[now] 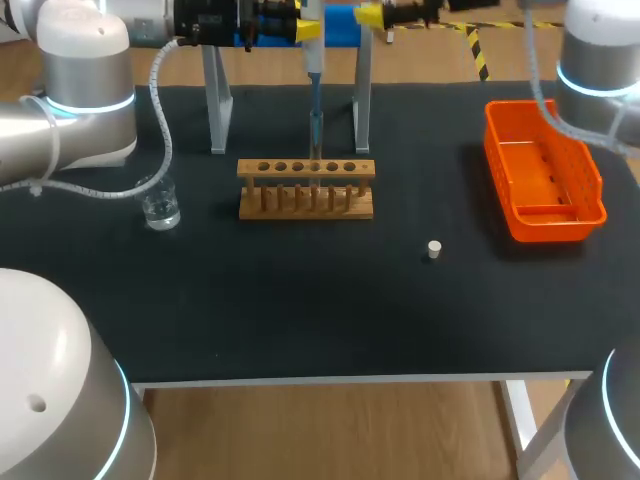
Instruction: Invert the test tube, pick up the pipette, mount the tip to pipette, aspirate from beaker and dispense into the tube, eject the tip, return the pipette, and cap with the stopper.
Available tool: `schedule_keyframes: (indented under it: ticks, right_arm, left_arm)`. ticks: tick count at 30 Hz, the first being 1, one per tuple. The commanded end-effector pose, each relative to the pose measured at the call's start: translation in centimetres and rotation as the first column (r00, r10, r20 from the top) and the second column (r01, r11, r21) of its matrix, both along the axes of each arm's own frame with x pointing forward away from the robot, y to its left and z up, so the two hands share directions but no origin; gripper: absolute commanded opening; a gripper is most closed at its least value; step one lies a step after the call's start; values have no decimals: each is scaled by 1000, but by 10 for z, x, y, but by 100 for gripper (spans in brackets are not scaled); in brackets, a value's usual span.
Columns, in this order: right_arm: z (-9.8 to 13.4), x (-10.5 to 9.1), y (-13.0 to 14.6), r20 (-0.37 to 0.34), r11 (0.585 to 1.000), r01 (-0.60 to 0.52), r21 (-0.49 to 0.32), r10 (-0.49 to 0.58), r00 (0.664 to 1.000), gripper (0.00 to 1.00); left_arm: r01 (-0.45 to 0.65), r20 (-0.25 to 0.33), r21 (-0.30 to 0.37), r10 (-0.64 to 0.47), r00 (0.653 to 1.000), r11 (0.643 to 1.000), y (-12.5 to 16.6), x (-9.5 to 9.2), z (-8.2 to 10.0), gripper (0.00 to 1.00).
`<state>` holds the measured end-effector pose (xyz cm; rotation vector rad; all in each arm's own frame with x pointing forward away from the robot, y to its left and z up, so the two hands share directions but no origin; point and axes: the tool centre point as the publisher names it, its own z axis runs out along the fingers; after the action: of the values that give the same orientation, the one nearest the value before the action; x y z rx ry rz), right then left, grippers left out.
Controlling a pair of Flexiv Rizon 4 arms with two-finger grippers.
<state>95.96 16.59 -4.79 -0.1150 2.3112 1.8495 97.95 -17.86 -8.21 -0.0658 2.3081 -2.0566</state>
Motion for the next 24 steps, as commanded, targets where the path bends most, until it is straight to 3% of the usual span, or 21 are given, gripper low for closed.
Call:
schedule_keyframes:
  ticks: [1, 9, 18, 22, 24]
  right_arm:
    - [-33, -13, -33, 13, 1000, -2, 4, 2, 1000, 100]
    - [-98, -12, -53, 35, 1000, 16, -14, -16, 999, 100]
    - [-156, -1, -38, 85, 997, -12, -71, 18, 996, 100]
    - [-176, 9, -28, 62, 997, -3, -80, 8, 998, 100]
    - [-183, 13, -24, 30, 999, -8, -47, 10, 1000, 100]
  left_arm:
    - [3, -1, 3, -3, 1000, 1000, 1, 1, 1, 0]
    - [3, -1, 3, -3, 1000, 1000, 1, 1, 1, 0]
    - [3, -1, 3, -3, 1000, 1000, 1, 1, 1, 0]
    - [3, -1, 3, -3, 1000, 1000, 1, 1, 1, 0]
    - [3, -1, 3, -3, 1000, 1000, 1, 1, 1, 0]
